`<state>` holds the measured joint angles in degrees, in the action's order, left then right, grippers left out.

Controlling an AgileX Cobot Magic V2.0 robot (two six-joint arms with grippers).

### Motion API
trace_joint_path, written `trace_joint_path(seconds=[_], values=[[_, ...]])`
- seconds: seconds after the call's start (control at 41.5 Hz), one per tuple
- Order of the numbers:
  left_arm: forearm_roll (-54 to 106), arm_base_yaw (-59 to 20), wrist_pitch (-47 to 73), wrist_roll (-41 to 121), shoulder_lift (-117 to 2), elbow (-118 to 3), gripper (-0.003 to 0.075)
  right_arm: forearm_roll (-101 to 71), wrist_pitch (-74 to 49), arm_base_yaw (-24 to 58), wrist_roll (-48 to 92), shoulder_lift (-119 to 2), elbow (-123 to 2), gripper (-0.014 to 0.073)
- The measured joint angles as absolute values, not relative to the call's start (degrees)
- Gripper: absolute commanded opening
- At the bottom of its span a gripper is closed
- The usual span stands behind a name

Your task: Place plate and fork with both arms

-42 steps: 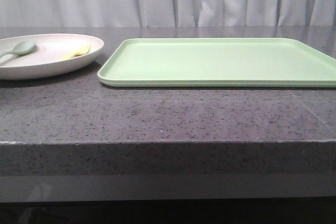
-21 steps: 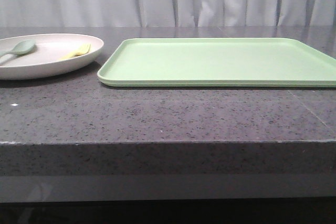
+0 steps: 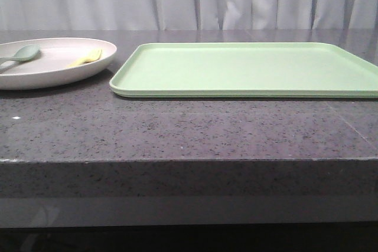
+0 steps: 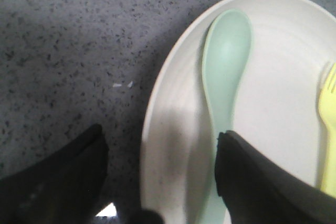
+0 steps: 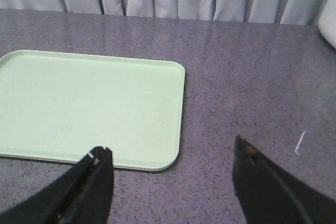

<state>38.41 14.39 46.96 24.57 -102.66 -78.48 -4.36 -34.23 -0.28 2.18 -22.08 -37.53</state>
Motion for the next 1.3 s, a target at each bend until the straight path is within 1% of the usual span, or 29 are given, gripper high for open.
trace_joint_path(seconds=[0.265,0.337,0.434,0.53,0.65,0.795,0.915,1.301], values=[[40.9,15.3,50.5,25.4,-107.8,-82.5,0.0429,-4.4,-34.2,-0.3,2.2,-22.1,-37.5,0.0509],[42.5,15.5,51.1,26.5,-108.3,-82.7,0.0410,-4.4,-34.2,-0.3,2.2,-22.1,-37.5,0.0509],[43.8,15.6,51.5,28.1,-108.5,-82.8,0.0338,-4.4,-34.2,-0.3,2.2,-22.1,-37.5,0.0509],[44.4,15.6,51.9,28.6,-108.7,-82.8,0.0235,-4.4,-34.2,-0.3,2.2,-22.1,-37.5,0.0509],[44.5,15.6,52.4,28.8,-108.7,-82.8,0.0125,-4.4,-34.2,-0.3,2.2,-22.1,-37.4,0.0509],[44.5,15.6,52.4,28.8,-108.7,-82.8,0.0032,-4.4,-34.2,-0.3,2.2,-22.1,-37.4,0.0509],[44.3,15.7,52.4,28.9,-108.7,-82.8,-0.0021,-4.4,-34.2,-0.3,2.2,-22.1,-37.4,0.0509],[43.6,15.7,54.0,28.3,-108.4,-84.0,-0.0020,-4.3,-34.2,-0.3,2.2,-22.1,-37.4,0.0509]])
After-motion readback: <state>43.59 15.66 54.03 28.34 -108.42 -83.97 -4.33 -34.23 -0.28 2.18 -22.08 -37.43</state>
